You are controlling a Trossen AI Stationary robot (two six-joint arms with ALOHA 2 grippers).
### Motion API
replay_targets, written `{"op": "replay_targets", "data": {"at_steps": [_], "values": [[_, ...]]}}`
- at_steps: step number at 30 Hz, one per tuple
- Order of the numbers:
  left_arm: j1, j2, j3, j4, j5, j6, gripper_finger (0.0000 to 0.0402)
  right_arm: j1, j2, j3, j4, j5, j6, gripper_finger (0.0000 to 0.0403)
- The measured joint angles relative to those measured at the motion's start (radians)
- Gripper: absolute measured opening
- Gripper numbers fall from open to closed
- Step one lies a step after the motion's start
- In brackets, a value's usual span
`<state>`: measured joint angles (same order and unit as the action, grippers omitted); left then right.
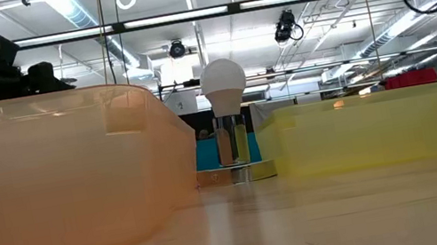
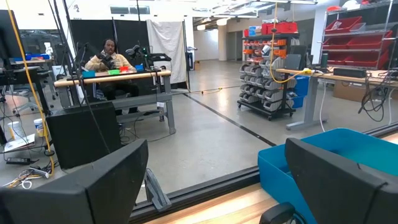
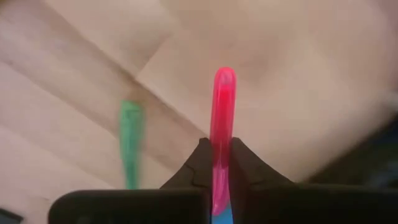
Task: Pick & Place Markers
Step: Put the small pink pen into the yellow bin
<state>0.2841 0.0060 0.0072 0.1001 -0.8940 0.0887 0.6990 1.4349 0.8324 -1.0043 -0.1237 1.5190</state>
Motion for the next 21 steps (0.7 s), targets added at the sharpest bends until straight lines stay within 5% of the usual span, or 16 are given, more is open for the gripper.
{"op": "replay_targets", "data": {"at_steps": [12, 21], "values": [[0.000, 0.000, 0.000, 0.000, 0.000, 0.000, 0.0383, -0.142, -0.001, 0.279, -0.363, 0.003, -0.279, 0.0012], [0.000, 0.000, 0.000, 0.000, 0.000, 0.000, 0.0383, -0.244, -0.002, 0.433, -0.466, 0.038, -0.449, 0.0012]]}}
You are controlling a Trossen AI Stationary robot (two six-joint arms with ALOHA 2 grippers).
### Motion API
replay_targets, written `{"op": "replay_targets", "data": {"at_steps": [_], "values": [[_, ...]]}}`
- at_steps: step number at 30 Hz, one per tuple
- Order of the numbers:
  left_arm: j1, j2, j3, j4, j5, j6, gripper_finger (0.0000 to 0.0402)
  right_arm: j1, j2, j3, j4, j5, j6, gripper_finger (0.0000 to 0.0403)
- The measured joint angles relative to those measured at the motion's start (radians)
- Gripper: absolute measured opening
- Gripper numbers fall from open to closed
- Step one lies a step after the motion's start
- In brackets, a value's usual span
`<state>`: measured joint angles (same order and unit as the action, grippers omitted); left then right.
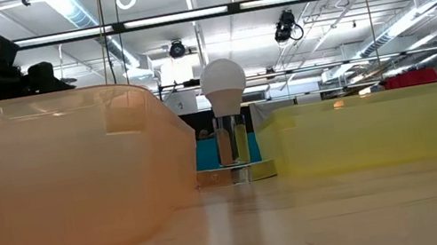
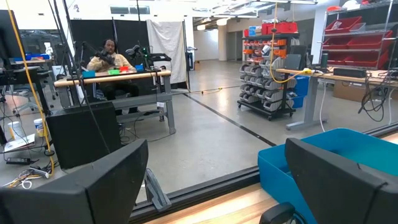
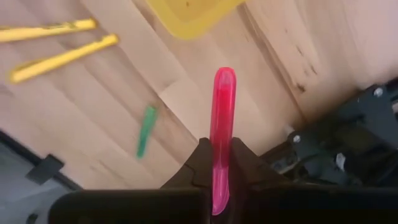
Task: Pick & Place Markers
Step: Put the small pink pen into the yellow bin
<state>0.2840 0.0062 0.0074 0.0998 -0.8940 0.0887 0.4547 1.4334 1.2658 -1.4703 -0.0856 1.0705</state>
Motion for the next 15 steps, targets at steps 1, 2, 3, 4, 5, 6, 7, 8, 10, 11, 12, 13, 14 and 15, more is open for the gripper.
{"op": "replay_targets", "data": {"at_steps": [1, 2, 3, 4, 5, 6, 7, 8, 10, 11, 12, 13, 14, 15], "values": [[0.000, 0.000, 0.000, 0.000, 0.000, 0.000, 0.0383, -0.011, 0.000, 0.014, -0.006, 0.000, -0.018, 0.0012], [0.000, 0.000, 0.000, 0.000, 0.000, 0.000, 0.0383, -0.023, 0.000, 0.027, -0.011, 0.001, -0.035, 0.0012], [0.000, 0.000, 0.000, 0.000, 0.000, 0.000, 0.0383, -0.033, 0.000, 0.040, -0.017, 0.003, -0.051, 0.0012], [0.000, 0.000, 0.000, 0.000, 0.000, 0.000, 0.0383, -0.043, -0.001, 0.049, -0.020, 0.004, -0.063, 0.0012], [0.000, 0.000, 0.000, 0.000, 0.000, 0.000, 0.0383, -0.051, -0.001, 0.055, -0.022, 0.004, -0.076, 0.0012], [0.000, 0.000, 0.000, 0.000, 0.000, 0.000, 0.0383, -0.059, -0.001, 0.060, -0.023, 0.004, -0.085, 0.0012], [0.000, 0.000, 0.000, 0.000, 0.000, 0.000, 0.0383, -0.065, -0.001, 0.062, -0.023, 0.004, -0.094, 0.0012], [0.000, 0.000, 0.000, 0.000, 0.000, 0.000, 0.0383, -0.071, -0.001, 0.062, -0.023, 0.003, -0.101, 0.0012], [0.000, 0.000, 0.000, 0.000, 0.000, 0.000, 0.0383, -0.081, -0.001, 0.062, -0.026, 0.003, -0.111, 0.0012], [0.000, 0.000, 0.000, 0.000, 0.000, 0.000, 0.0383, -0.085, -0.001, 0.062, -0.027, 0.003, -0.115, 0.0012], [0.000, 0.000, 0.000, 0.000, 0.000, 0.000, 0.0383, -0.089, -0.001, 0.062, -0.028, 0.003, -0.118, 0.0012], [0.000, 0.000, 0.000, 0.000, 0.000, 0.000, 0.0383, -0.094, -0.001, 0.062, -0.028, 0.002, -0.120, 0.0012], [0.000, 0.000, 0.000, 0.000, 0.000, 0.000, 0.0383, -0.098, -0.001, 0.062, -0.028, 0.002, -0.121, 0.0012], [0.000, 0.000, 0.000, 0.000, 0.000, 0.000, 0.0383, -0.103, -0.001, 0.062, -0.027, 0.002, -0.121, 0.0012]]}}
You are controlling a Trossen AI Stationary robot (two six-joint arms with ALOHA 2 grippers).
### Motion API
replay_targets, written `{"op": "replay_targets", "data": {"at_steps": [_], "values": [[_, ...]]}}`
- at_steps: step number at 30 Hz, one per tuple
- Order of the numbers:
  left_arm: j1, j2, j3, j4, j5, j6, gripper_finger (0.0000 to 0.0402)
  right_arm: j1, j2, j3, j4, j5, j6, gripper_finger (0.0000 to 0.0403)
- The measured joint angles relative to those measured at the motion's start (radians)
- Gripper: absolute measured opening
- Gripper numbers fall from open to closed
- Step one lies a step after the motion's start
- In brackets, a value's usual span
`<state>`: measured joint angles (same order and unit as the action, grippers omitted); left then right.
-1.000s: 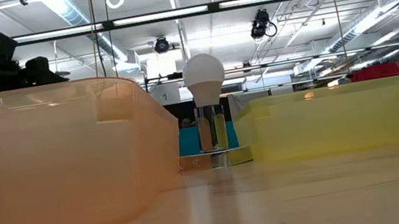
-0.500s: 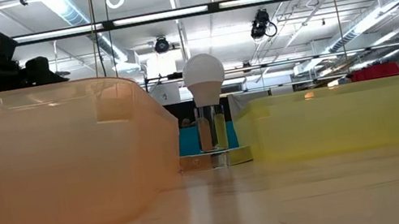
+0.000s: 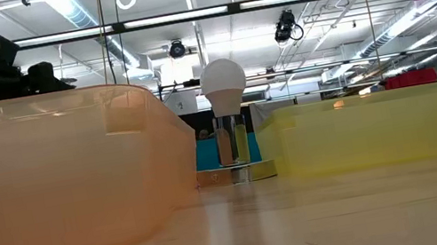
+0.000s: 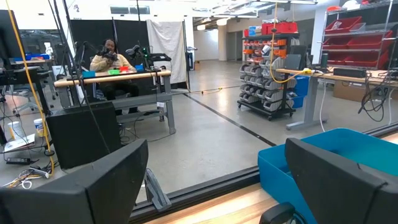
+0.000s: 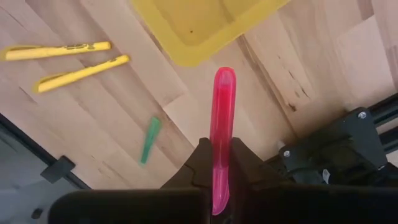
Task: Pick & Place Markers
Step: Put the small pink pen into the yellow bin
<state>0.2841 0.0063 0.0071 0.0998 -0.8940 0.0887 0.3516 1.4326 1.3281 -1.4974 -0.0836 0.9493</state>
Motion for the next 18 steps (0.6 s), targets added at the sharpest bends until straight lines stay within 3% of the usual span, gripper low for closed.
{"op": "replay_targets", "data": {"at_steps": [18], "values": [[0.000, 0.000, 0.000, 0.000, 0.000, 0.000, 0.0383, -0.277, 0.002, 0.000, 0.105, 0.033, -0.095, 0.0011]]}}
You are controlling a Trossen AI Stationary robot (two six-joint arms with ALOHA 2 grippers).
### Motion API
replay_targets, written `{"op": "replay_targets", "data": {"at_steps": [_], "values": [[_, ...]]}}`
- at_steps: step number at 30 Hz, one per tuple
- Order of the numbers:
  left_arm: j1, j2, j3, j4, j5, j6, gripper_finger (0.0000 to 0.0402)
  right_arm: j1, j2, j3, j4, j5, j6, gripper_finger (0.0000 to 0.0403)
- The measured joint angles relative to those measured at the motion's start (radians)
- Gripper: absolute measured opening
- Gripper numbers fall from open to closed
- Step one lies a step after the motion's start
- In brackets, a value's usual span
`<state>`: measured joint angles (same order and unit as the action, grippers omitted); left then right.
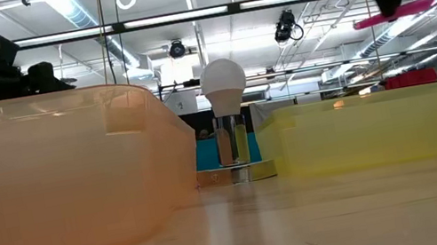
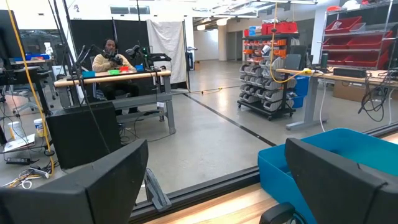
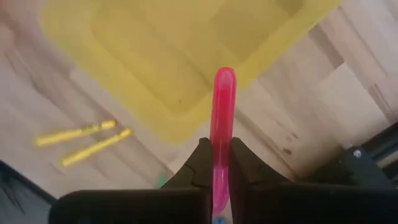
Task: Pick & Place Markers
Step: Put the small pink pen into the yellow bin
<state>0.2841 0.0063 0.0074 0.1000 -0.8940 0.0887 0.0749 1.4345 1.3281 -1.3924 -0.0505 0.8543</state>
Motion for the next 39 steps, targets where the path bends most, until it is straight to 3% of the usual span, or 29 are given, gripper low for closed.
{"op": "replay_targets", "data": {"at_steps": [18, 39], "values": [[0.000, 0.000, 0.000, 0.000, 0.000, 0.000, 0.0383, -0.316, 0.118, 0.000, 0.193, -0.034, -0.168, 0.0012], [0.000, 0.000, 0.000, 0.000, 0.000, 0.000, 0.0383, -0.376, 0.224, 0.000, 0.280, -0.046, 0.197, 0.0013]]}}
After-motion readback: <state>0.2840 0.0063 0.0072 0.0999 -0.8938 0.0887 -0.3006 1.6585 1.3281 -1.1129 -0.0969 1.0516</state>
